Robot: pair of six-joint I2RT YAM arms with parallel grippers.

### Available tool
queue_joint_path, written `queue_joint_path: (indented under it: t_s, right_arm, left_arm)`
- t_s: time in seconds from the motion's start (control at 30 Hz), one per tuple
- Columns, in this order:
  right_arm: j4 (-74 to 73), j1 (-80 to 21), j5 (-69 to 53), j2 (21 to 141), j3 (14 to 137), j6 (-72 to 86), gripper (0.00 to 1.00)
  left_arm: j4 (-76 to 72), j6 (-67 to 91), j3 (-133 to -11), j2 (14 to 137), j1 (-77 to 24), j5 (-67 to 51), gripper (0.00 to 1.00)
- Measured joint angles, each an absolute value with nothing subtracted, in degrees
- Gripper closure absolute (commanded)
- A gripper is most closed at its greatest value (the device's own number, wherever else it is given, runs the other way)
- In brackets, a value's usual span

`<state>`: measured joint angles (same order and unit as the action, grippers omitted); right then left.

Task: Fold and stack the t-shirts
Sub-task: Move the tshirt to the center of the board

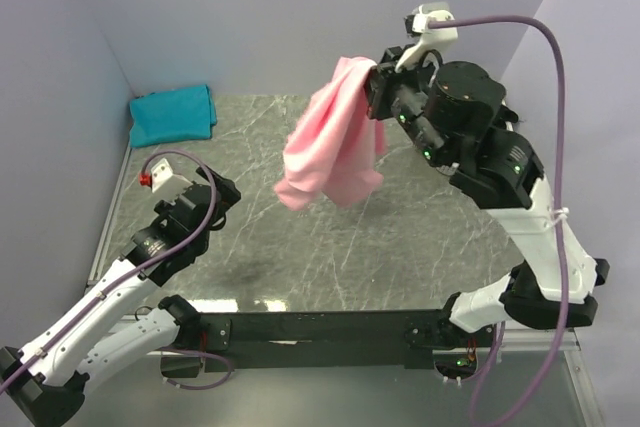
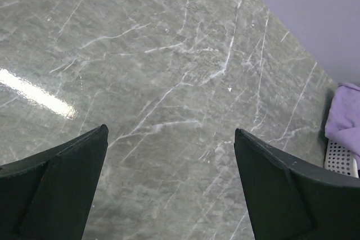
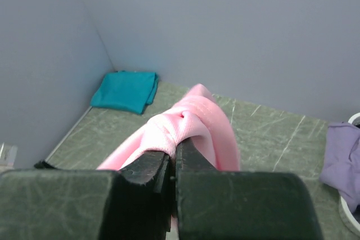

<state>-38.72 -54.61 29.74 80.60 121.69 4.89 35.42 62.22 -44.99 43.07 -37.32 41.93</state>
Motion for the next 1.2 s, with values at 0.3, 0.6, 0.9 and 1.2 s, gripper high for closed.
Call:
queue_joint_path:
  t_s: [0.3,0.6,0.9,1.2]
  right_arm:
    - [-43.2,-54.8,22.5,75.7,113.0,7.2,0.92]
    - [-44.5,-56.3,16.2,84.9,105.3,10.7,1.00]
    - [-41.0,-55.2,22.9,77.3,94.0,11.6,0.91]
    - [-43.1,-39.5,32.9,73.6,72.9,21.8,0.11]
  left_arm:
    - [35.5,62.3,-45.0,42.6,-37.3,41.9,0.00]
    - [37.3,62.5,-45.5,42.2,-37.3,42.2,0.00]
    - [39.5,62.9,-46.7,39.1,-37.3,44.8,0.01]
    - [38.4,62.6,-46.6,41.0,-37.3,43.9,0.01]
